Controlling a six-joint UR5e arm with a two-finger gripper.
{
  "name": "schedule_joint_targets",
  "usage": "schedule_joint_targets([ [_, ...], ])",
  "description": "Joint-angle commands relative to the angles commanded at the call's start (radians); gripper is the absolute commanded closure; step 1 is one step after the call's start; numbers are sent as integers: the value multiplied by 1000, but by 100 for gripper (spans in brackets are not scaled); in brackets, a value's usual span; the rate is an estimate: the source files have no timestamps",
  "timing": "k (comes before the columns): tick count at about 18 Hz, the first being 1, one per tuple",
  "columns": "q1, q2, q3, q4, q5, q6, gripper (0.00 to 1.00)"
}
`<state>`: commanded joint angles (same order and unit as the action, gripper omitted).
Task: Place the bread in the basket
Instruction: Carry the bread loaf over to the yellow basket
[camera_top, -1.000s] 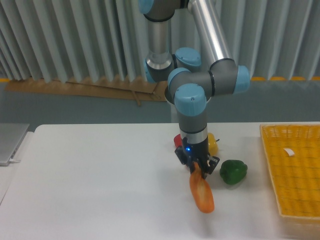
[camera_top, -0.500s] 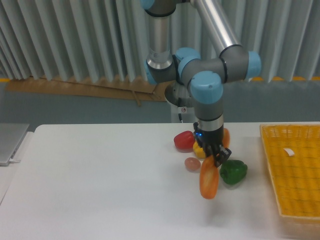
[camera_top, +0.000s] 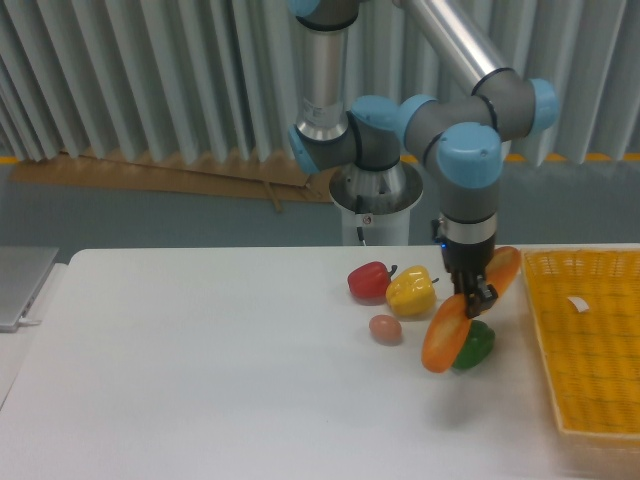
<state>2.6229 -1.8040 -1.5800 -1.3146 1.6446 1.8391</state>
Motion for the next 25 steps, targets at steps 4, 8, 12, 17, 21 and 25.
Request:
schedule_joint_targets([
  [4,89,0,0,-2,-94,165,54],
  [8,135,-3,2,-2,-95,232,54],
  [12,183,-3,2,-3,-91,356,54],
  [17,255,-9,8,6,-91,486,54],
  [21,288,-44,15,18,-94,545,54],
  [25,298,-81,28,64,-92,586,54],
])
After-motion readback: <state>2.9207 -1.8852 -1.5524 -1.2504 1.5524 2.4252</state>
